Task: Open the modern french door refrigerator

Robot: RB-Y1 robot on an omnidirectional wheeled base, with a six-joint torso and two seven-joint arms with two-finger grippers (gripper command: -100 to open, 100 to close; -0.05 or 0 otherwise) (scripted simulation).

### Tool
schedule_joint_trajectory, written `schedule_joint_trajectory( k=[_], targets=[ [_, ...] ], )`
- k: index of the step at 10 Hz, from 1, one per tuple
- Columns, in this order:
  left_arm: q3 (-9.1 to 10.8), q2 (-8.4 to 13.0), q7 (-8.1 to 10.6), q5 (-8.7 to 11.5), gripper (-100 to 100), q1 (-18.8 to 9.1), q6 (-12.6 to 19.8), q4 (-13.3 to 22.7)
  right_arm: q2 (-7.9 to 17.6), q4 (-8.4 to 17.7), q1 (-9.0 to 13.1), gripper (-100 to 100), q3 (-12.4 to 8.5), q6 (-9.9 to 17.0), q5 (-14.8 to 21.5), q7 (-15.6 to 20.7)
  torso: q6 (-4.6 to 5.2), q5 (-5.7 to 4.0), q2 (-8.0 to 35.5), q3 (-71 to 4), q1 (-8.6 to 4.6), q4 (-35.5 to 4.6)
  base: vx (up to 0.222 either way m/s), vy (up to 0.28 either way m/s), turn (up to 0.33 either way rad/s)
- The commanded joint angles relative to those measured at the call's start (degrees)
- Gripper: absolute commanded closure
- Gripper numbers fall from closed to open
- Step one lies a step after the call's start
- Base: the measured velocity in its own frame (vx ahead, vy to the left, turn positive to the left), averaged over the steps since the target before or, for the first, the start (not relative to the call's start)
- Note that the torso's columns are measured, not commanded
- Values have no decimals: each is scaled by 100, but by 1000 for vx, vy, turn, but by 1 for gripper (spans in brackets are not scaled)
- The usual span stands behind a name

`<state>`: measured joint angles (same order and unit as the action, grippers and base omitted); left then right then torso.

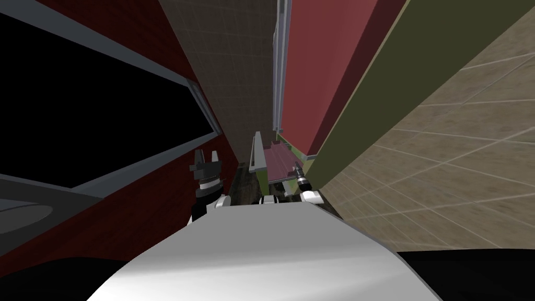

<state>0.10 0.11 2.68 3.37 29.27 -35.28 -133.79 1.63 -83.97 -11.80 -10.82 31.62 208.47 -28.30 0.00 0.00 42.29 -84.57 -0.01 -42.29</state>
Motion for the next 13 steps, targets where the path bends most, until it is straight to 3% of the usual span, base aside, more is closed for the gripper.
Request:
schedule_joint_trajectory(
  k=[1, 2, 3, 5, 12, 13],
  targets=[
    [0, 0, 0, 0, 0, 0, 0, 0, 5, 7, 1, -100, -4, 5, -465, -2, 0, 1, -1, -1, 2, 0, 0, 0, 0],
    [0, 0, 0, 0, 0, 0, 0, 0, 5, 7, 1, -100, -4, 5, -639, -2, 0, 1, -1, -1, 3, 0, 0, 0, 0],
    [0, 0, 0, 0, 0, 0, 0, 0, -17, 287, 283, -100, -243, 237, -813, -121, 0, 1, -1, 0, 2, 0, -12, 30, -401],
    [0, 0, 0, 0, 0, 0, 0, 0, -17, 575, 487, -100, -243, 237, -1150, -121, -5, 2, 1, 1, 8, -1, -8, 26, -84],
    [0, 0, 0, 0, 0, 0, 0, 0, -17, 575, 487, -100, -243, 237, -2367, -121, 0, 1, 0, 0, 1, 0, 0, 1, 6],
    [0, 0, 0, 0, 0, 0, 0, 0, 252, 852, 760, -100, 50, 533, -2536, 174, 0, 1, 0, 0, 3, 0, -93, -69, 307]
  ],
)
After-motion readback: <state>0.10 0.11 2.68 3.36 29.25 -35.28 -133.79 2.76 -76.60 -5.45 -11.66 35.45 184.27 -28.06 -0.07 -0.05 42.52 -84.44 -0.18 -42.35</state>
